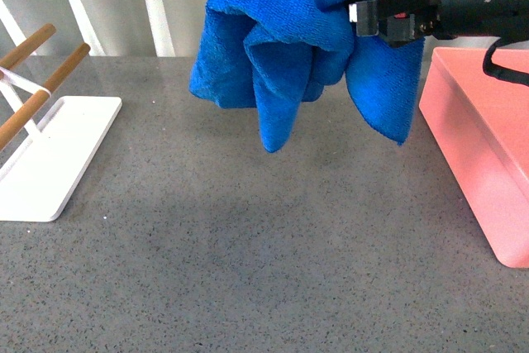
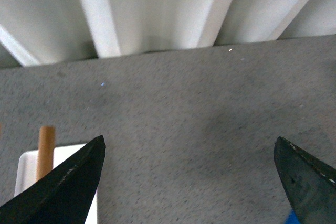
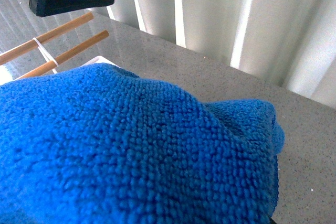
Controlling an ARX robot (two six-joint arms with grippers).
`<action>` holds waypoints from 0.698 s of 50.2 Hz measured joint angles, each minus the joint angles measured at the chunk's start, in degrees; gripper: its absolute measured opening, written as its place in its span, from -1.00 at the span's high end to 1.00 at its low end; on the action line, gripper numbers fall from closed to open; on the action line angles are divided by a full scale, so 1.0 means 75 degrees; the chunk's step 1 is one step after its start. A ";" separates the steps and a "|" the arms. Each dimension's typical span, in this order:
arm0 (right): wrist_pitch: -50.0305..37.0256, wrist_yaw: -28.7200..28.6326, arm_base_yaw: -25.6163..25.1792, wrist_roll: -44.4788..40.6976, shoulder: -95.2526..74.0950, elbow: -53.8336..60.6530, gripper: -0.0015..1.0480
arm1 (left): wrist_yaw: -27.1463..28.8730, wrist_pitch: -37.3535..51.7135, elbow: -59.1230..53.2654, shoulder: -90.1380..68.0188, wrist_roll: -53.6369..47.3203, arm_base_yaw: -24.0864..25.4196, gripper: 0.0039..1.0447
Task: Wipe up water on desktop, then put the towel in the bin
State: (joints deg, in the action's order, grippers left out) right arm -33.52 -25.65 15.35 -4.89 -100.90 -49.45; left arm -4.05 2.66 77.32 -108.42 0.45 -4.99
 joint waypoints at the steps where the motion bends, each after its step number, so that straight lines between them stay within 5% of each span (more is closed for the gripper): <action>1: -0.0044 -0.0006 -0.0038 0.0006 0.0029 0.0093 0.93 | -0.0099 0.0003 -0.0058 -0.0003 -0.0020 0.0122 -0.88; 15: -0.0373 -0.0201 -0.0676 0.0070 0.0172 0.0863 0.93 | -0.2352 0.0067 -0.1632 0.1469 -0.0493 0.1967 -0.88; 28: -0.0513 -0.0256 -0.1116 0.0149 0.0210 0.1017 0.93 | -0.3139 -0.0044 -0.3040 0.2938 -0.0656 0.3179 -0.88; 31: -0.0542 -0.0256 -0.1154 0.0175 0.0210 0.1026 0.93 | -0.2664 0.1090 -0.3643 0.3127 -0.0519 0.3296 -0.77; 35: -0.0571 -0.0251 -0.1172 0.0187 0.0210 0.1035 0.93 | -0.1920 0.4057 -0.5170 0.3494 -0.0242 0.3296 -0.47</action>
State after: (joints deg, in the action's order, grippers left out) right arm -37.80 -27.53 6.57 -3.49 -99.33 -41.69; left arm -18.46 33.08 38.54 -82.21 -1.37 19.73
